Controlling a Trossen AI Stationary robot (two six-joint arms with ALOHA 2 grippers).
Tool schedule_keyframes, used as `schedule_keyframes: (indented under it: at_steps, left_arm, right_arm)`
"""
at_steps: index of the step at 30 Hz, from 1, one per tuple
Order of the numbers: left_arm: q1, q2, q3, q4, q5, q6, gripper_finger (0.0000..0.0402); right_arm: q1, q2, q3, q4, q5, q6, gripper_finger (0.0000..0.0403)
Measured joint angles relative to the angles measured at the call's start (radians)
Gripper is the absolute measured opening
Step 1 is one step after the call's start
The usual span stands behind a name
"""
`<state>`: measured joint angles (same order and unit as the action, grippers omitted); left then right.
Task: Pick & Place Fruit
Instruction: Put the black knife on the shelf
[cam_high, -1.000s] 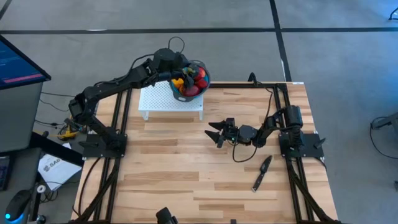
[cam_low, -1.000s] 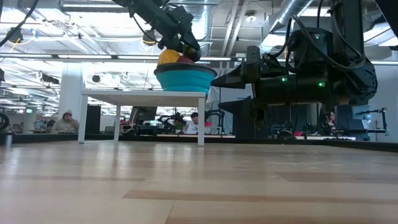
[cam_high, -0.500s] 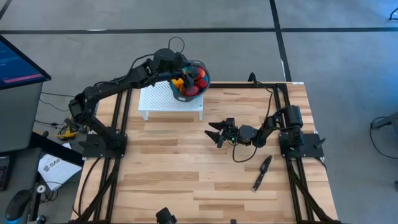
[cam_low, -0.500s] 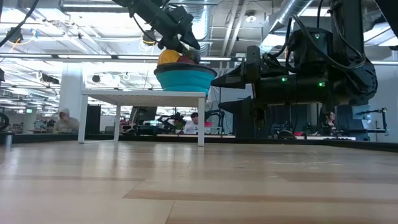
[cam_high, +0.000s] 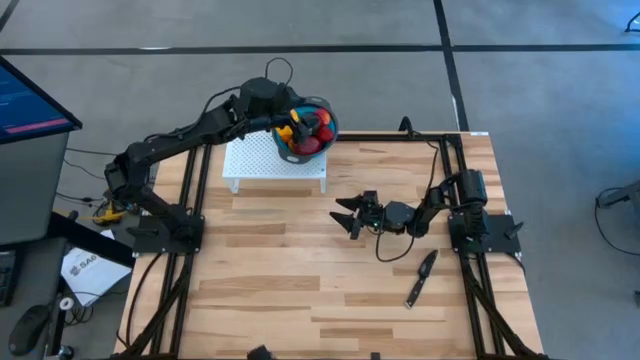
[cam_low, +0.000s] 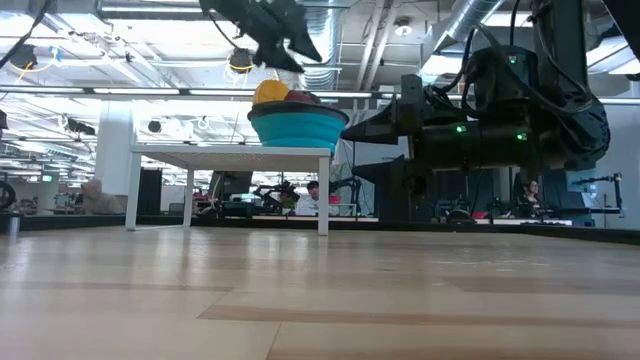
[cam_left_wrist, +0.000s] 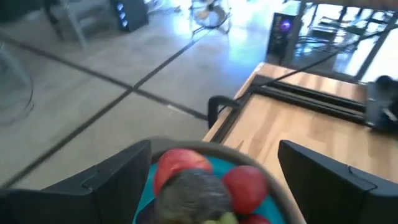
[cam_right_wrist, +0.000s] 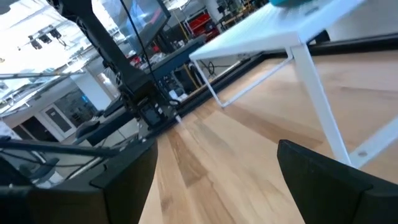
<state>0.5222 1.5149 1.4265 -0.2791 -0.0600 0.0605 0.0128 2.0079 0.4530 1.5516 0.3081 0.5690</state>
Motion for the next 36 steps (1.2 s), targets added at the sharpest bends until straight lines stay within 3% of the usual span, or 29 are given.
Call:
schedule_keyframes:
  at_steps: [7,10,15,20,26,32,36]
  left_arm:
    - [-0.13,-0.134,0.0,-0.03,0.004,0.094,0.0325]
    - [-0.198,-0.177,0.0,-0.063,0.004,0.116,0.0315]
    - [-0.302,-0.226,-0.04,-0.079,-0.003,0.118,0.0298]
    - [-0.382,-0.304,-0.215,0.018,-0.098,0.111,0.0285]
    - [-0.407,-0.433,-0.503,0.251,-0.11,-0.01,0.0272]
    - [-0.407,-0.587,-0.764,0.417,-0.113,-0.114,0.0258]
    - [-0.405,-0.7,-0.908,0.51,-0.114,-0.153,0.0248]
  right_arm:
    - [-0.01,-0.106,-0.15,0.015,-0.022,0.04,0.0324]
    - [-0.008,-0.224,-0.239,0.017,-0.032,-0.002,0.0323]
    - [-0.013,-0.484,-0.362,-0.031,-0.142,-0.074,0.0292]
    - [-0.086,-0.764,-0.41,-0.308,-0.275,-0.107,0.0216]
    - [-0.217,-1.042,-0.411,-0.539,-0.512,-0.161,0.0095]
    - [-0.287,-1.293,-0.412,-0.799,-0.526,-0.221,0.0011]
    - [-0.288,-1.49,-0.411,-0.988,-0.52,-0.248,0.001]
